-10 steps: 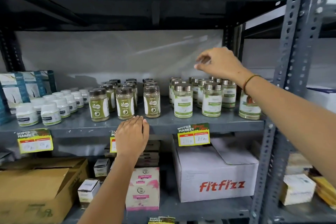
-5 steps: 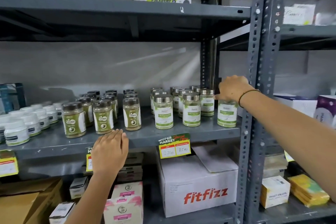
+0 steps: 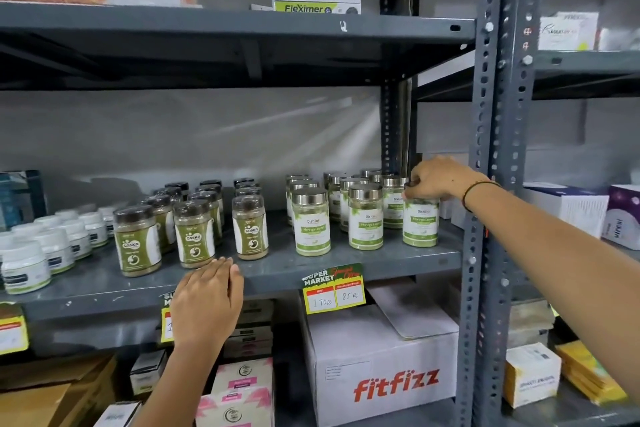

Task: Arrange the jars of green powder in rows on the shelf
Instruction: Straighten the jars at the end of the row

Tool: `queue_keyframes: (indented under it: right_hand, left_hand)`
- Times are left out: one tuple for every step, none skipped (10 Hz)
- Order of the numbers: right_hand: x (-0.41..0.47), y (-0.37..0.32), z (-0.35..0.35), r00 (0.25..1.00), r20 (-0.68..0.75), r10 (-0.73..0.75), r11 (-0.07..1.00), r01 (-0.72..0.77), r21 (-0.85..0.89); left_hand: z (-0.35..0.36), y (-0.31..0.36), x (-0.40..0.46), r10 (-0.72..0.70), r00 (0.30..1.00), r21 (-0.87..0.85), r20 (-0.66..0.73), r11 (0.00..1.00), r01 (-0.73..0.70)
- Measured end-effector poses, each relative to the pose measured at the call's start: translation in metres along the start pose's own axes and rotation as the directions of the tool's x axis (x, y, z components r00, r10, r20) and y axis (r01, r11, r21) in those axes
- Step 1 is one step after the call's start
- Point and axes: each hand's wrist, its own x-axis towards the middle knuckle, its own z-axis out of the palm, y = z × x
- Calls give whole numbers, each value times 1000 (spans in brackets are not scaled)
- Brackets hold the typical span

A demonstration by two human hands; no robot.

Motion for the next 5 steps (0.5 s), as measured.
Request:
queue_keyframes:
  right_hand:
    - [2,3,1,999,10,-40,998,39,58]
    - [2,6,3,997,8,-71,987,69,147]
    - [1,9,5,995,-4,-99,976,98,196]
    - [1,10,6,995,-19,-101,967,102,233]
    - [2,11,8,995,-29,-96,959,101,265]
  left_hand:
    - [-1,1,0,-3,1000,-14,5,1000,3]
    - [-1,1,-1,3,1000,-28,-9,1000,-3]
    - [-1,2,-1,1,1000,-29,-8,1000,-1]
    - [-2,3,-2,-1,1000,-28,-10,1000,1]
    - [-2,3,-2,1,1000,-17,-22,1000,-1]
